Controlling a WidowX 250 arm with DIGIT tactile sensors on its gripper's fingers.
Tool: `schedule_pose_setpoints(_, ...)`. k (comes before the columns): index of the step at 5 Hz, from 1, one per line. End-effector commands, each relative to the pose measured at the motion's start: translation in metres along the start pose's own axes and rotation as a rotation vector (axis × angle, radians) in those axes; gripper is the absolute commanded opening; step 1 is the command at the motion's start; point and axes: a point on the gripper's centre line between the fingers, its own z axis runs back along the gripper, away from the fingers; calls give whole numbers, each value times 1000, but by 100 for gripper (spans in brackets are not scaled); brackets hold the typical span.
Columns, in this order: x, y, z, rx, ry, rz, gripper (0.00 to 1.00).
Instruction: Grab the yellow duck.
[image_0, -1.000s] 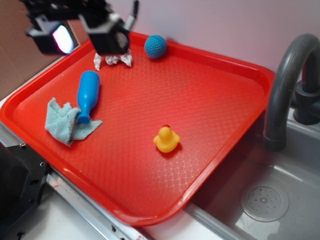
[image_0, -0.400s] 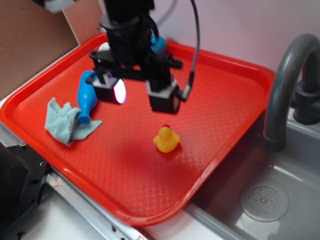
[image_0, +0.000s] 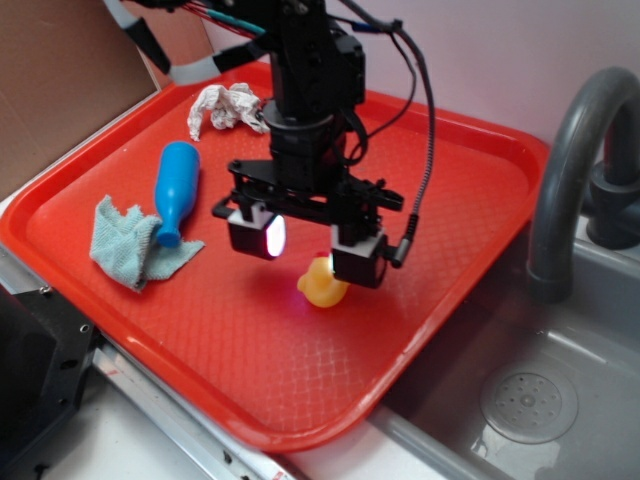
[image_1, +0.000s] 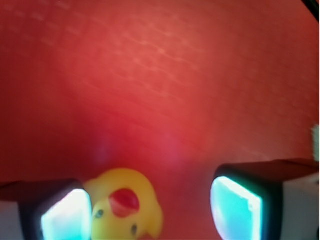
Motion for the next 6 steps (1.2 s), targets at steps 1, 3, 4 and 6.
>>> schedule_pose_setpoints(1,-4,-7,-9,-55,41,-57,100)
schedule_pose_setpoints(3,-3,-5,-12,-47,29,-32,0)
schedule_pose_setpoints(4,-2,6,3,-35,-16,70,0)
schedule_pose_setpoints(6,-12,81,94,-175,-63,346,0)
